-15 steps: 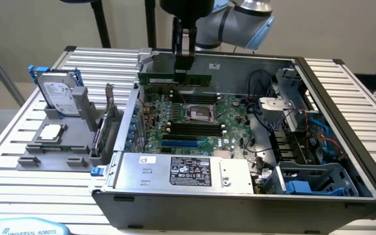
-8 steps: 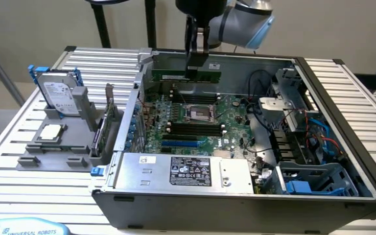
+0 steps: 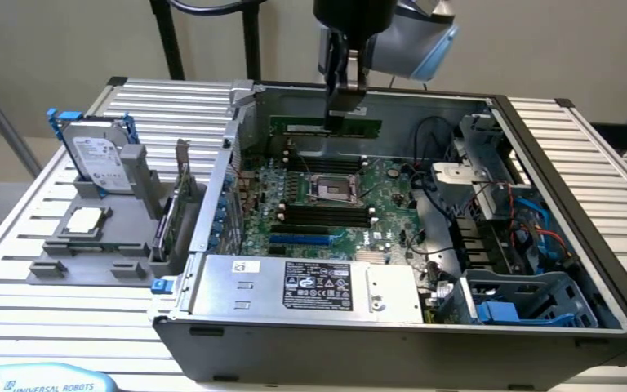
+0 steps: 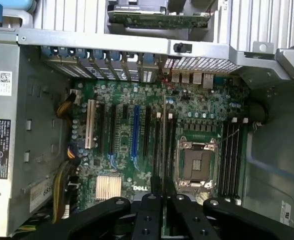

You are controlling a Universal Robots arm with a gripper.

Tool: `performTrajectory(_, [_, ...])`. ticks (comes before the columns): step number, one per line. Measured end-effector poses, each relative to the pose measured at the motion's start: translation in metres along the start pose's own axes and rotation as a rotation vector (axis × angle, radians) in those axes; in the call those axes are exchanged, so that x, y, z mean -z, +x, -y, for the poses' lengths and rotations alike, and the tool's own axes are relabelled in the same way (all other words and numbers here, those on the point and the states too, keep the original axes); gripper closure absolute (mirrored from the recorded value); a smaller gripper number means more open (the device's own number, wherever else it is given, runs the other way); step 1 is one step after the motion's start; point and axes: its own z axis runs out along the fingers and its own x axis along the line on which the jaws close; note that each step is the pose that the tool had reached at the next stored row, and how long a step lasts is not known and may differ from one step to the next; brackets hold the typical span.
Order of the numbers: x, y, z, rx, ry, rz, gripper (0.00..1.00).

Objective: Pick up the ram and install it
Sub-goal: 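Pick up the ram and move it above insertion slot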

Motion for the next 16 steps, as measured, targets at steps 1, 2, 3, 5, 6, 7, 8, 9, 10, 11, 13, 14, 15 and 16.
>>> performTrajectory(1, [-0.0009,-0.0002,0.0021,-0.003,0.0001,0.0001,0.87])
performTrajectory(2, [-0.0017,-0.0003,0.0039,-0.006,0.0002,0.0003,0.87])
performTrajectory(3, [-0.0026,-0.0003,0.0055,-0.009,0.0003,0.0005,0.87])
performTrajectory(5, [-0.0041,-0.0003,0.0076,-0.019,0.0006,0.0012,0.87])
performTrajectory(6, [-0.0050,-0.0002,0.0083,-0.027,0.0008,0.0020,0.87])
performTrajectory(7, [-0.0056,-0.0002,0.0087,-0.035,0.0011,0.0028,0.87])
performTrajectory(8, [-0.0060,-0.0002,0.0089,-0.042,0.0013,0.0036,0.87])
performTrajectory(9, [-0.0061,-0.0005,0.0090,-0.047,0.0013,0.0038,0.87])
performTrajectory(10, [-0.0061,-0.0005,0.0090,-0.048,0.0014,0.0038,0.87])
performTrajectory(11, [-0.0061,-0.0005,0.0091,-0.048,0.0014,0.0039,0.87])
performTrajectory(13, [-0.0061,-0.0005,0.0091,-0.048,0.0014,0.0040,0.87])
performTrajectory(14, [-0.0062,-0.0005,0.0091,-0.048,0.0015,0.0040,0.87])
performTrajectory(15, [-0.0062,-0.0005,0.0091,-0.048,0.0015,0.0041,0.87])
performTrajectory(16, [-0.0062,-0.0005,0.0091,-0.048,0.0015,0.0041,0.87])
